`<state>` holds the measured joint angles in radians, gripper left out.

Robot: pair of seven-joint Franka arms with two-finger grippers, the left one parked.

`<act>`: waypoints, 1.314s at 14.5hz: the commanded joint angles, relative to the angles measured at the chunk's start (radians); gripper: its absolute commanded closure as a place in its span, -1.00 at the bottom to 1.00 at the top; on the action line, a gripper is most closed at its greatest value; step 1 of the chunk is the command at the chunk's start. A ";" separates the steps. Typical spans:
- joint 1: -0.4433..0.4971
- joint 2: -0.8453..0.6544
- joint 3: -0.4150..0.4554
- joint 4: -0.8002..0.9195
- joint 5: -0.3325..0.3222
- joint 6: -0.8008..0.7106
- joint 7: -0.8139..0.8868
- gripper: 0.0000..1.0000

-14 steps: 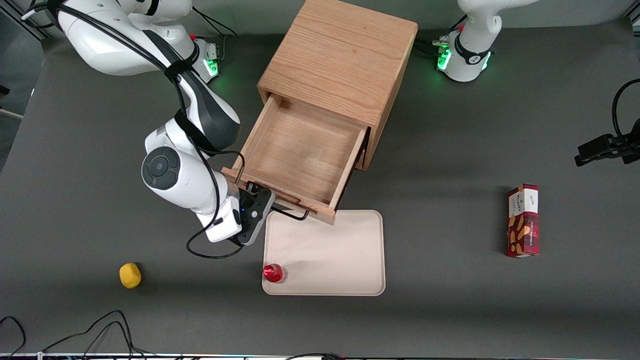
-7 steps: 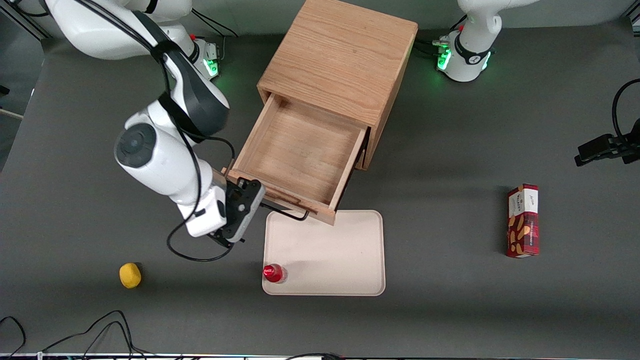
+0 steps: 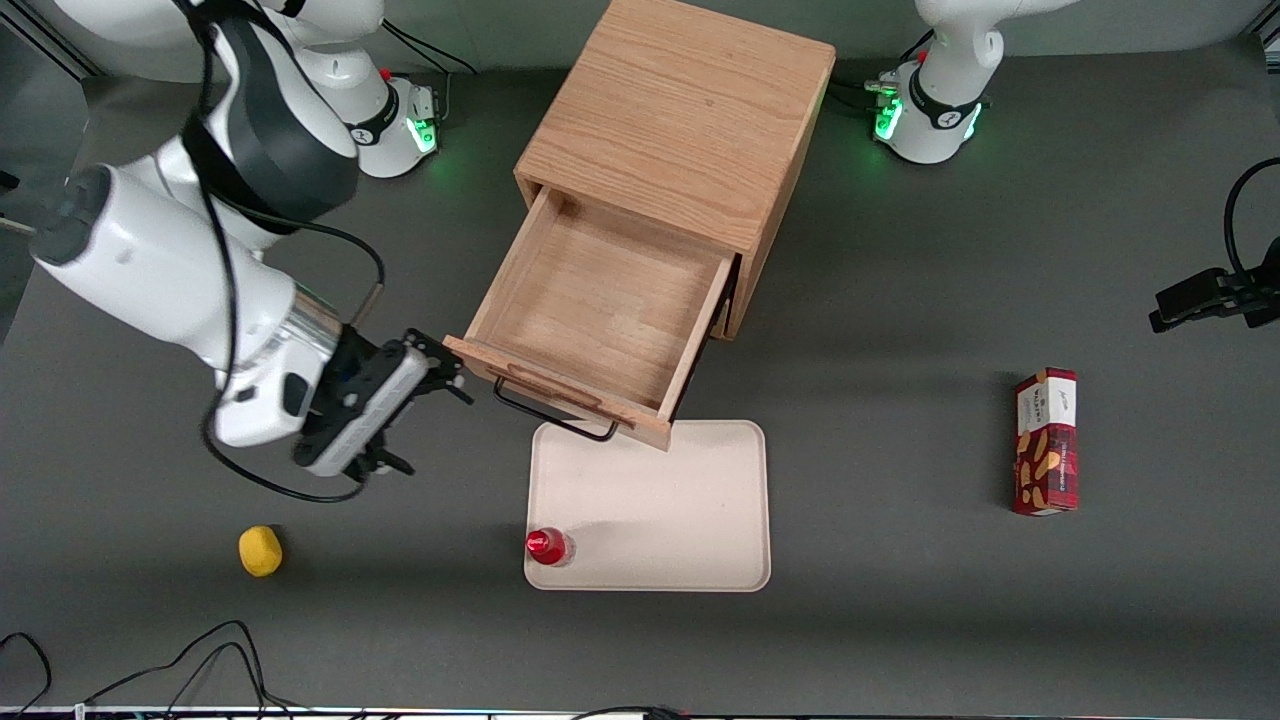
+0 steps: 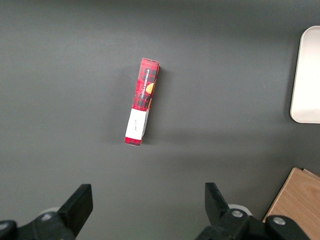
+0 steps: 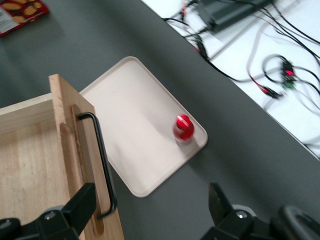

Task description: Open upper drawer

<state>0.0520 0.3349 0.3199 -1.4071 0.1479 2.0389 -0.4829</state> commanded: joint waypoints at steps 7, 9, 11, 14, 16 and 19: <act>-0.190 -0.325 -0.078 -0.191 -0.002 -0.360 0.387 -1.00; -0.212 -0.373 -0.076 -0.248 -0.057 -0.431 0.504 -1.00; -0.209 -0.378 -0.076 -0.266 -0.125 -0.460 0.517 -1.00; -0.210 -0.373 -0.073 -0.280 -0.126 -0.456 0.532 -1.00; -0.212 -0.376 -0.074 -0.276 -0.129 -0.454 0.535 -1.00; -0.210 -0.384 -0.073 -0.270 -0.139 -0.453 0.564 -1.00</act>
<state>-0.1573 -0.0212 0.2428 -1.6672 0.0275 1.5854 0.0393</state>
